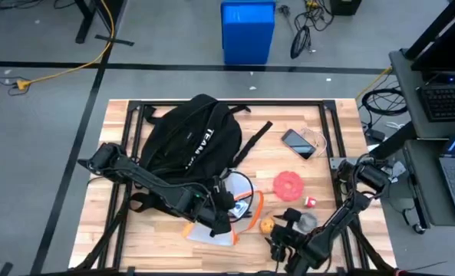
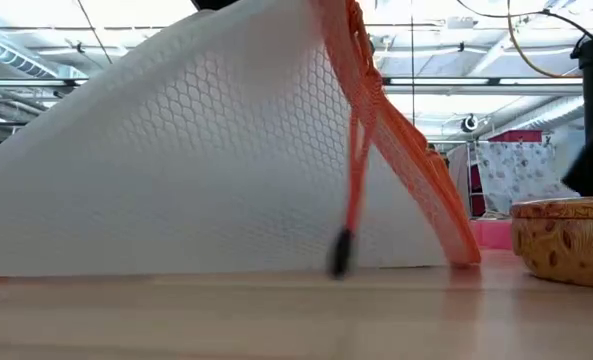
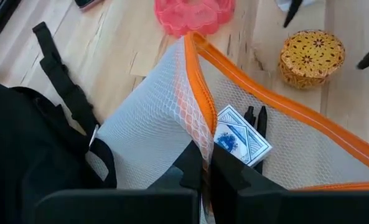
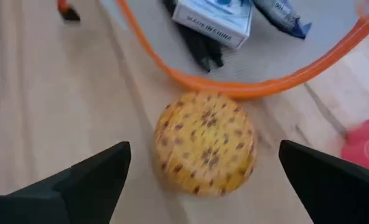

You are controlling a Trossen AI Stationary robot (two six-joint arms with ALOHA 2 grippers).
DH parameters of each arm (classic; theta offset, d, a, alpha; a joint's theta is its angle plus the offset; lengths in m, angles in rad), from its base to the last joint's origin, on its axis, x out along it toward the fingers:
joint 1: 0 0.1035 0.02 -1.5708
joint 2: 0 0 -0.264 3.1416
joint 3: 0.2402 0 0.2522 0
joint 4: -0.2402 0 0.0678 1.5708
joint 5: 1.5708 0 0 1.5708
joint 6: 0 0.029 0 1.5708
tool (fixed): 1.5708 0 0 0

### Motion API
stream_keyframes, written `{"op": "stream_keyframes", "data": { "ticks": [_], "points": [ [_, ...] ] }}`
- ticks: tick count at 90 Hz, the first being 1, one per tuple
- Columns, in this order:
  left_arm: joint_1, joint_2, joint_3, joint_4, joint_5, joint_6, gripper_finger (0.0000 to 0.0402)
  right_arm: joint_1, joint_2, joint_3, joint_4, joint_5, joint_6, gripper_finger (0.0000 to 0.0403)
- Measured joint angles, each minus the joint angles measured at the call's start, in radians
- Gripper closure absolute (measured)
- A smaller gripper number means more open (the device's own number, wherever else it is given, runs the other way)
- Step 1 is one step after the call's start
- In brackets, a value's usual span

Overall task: Unpack backpack
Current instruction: Put the scented candle into the orange zip bag

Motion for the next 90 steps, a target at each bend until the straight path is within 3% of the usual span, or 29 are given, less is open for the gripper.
{"op": "stream_keyframes", "data": {
  "ticks": [19,57,90],
  "points": [
    [0.0,0.0,0.0,0.0,0.0,0.0,0.0402,-0.046,0.0,0.0,0.005,-0.012,-0.036,0.0005],
    [-0.002,0.0,0.0,0.0,0.0,0.001,0.0402,-0.116,0.0,0.0,0.086,-0.142,-0.133,0.001],
    [-0.002,0.0,0.0,0.0,0.002,0.001,0.0402,-0.116,0.024,0.0,0.088,-0.208,-0.119,0.0085]
  ]
}}
